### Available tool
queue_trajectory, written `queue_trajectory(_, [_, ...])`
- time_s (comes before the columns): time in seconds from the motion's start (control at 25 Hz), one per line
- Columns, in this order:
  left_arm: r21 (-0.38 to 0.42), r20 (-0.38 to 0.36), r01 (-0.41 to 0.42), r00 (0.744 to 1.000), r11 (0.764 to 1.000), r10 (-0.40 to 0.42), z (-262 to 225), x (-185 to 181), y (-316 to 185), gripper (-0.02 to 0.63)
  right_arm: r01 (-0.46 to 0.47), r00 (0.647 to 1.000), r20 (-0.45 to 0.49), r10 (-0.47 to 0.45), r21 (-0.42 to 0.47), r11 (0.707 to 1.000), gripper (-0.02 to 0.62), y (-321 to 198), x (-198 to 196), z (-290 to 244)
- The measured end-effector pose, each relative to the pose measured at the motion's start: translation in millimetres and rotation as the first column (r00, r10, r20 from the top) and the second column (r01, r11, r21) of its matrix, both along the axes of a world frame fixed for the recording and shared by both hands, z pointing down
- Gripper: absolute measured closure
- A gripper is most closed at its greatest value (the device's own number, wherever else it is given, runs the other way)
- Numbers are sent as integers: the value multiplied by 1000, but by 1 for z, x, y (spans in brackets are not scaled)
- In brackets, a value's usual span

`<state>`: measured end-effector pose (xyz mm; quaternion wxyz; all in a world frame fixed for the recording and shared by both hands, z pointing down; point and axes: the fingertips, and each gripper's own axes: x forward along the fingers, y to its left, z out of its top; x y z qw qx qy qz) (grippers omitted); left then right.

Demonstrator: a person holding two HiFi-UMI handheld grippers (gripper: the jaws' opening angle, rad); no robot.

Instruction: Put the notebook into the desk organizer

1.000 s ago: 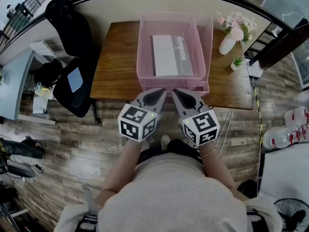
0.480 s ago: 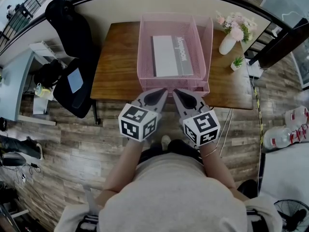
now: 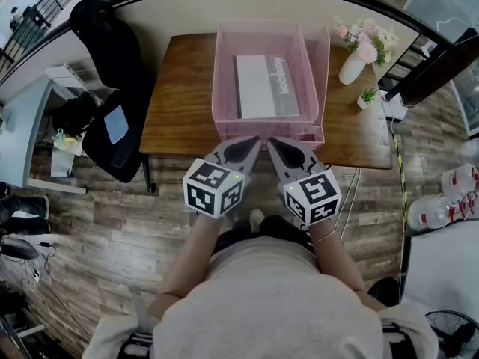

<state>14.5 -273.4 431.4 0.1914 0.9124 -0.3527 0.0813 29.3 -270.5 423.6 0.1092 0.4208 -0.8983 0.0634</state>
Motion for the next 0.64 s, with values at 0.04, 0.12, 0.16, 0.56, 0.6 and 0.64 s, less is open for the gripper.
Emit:
queue_trajectory(0.04, [-1,1,0,1000,1000,0,0,0,0,595,-2,1000,1,2,-1,1000,586,0,1,0])
queue_trajectory(0.12, [-1,2,1,1000,1000,-1,0,0,0,595,-6,1000,0,6,0,1000,586,1,2,0])
queue_trajectory(0.16, [-1,2,2,1000,1000,-2,0,0,0,595,-7,1000,-3,7,1,1000,586,1,3,0])
queue_trajectory(0.56, [-22,-27,8,1000,1000,-8,1,2,0,595,-1,1000,1,1,-6,1000,586,3,4,1])
queue_trajectory(0.6, [-24,-29,8,1000,1000,-9,1,2,0,595,-1,1000,1,1,-8,1000,586,3,5,2])
queue_trajectory(0.64, [-25,-30,9,1000,1000,-9,1,2,0,595,-1,1000,1,1,-10,1000,586,3,5,2])
